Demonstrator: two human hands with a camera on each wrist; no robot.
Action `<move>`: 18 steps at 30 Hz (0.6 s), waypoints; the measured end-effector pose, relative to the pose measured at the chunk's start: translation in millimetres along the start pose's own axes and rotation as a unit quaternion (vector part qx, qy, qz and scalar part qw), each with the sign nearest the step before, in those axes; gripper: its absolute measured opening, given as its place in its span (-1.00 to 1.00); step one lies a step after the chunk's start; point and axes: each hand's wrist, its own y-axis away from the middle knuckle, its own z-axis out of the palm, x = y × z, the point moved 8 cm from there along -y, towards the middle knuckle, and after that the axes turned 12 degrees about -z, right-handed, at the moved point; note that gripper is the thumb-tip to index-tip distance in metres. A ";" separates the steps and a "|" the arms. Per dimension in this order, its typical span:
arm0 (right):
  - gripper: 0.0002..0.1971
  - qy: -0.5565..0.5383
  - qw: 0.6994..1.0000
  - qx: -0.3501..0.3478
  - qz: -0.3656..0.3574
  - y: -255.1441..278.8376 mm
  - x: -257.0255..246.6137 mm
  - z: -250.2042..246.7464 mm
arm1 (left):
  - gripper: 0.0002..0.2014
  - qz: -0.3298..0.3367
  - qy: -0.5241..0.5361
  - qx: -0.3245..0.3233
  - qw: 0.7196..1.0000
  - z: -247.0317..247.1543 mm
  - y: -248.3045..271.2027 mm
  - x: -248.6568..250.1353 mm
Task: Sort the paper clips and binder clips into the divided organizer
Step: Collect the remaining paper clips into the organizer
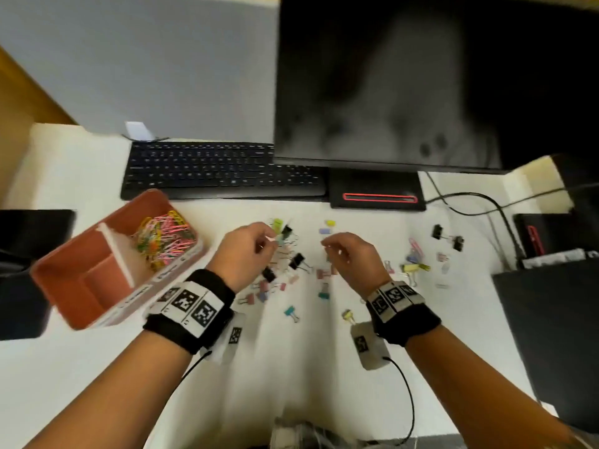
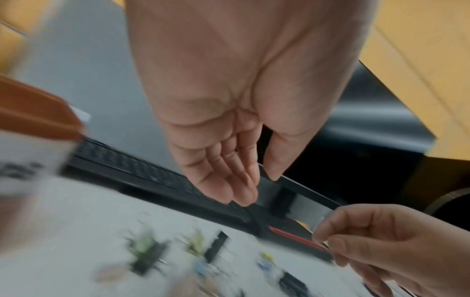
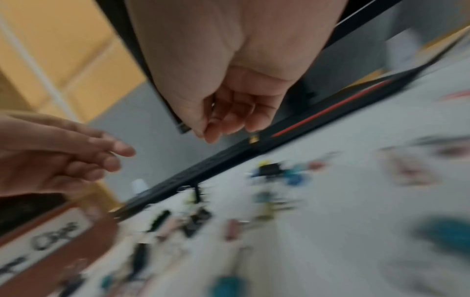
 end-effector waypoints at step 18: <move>-0.92 0.037 0.988 -0.014 0.146 121.7 223.9 -116.7 | -0.77 -0.072 -0.198 -0.056 0.976 240.8 -37.6 102.5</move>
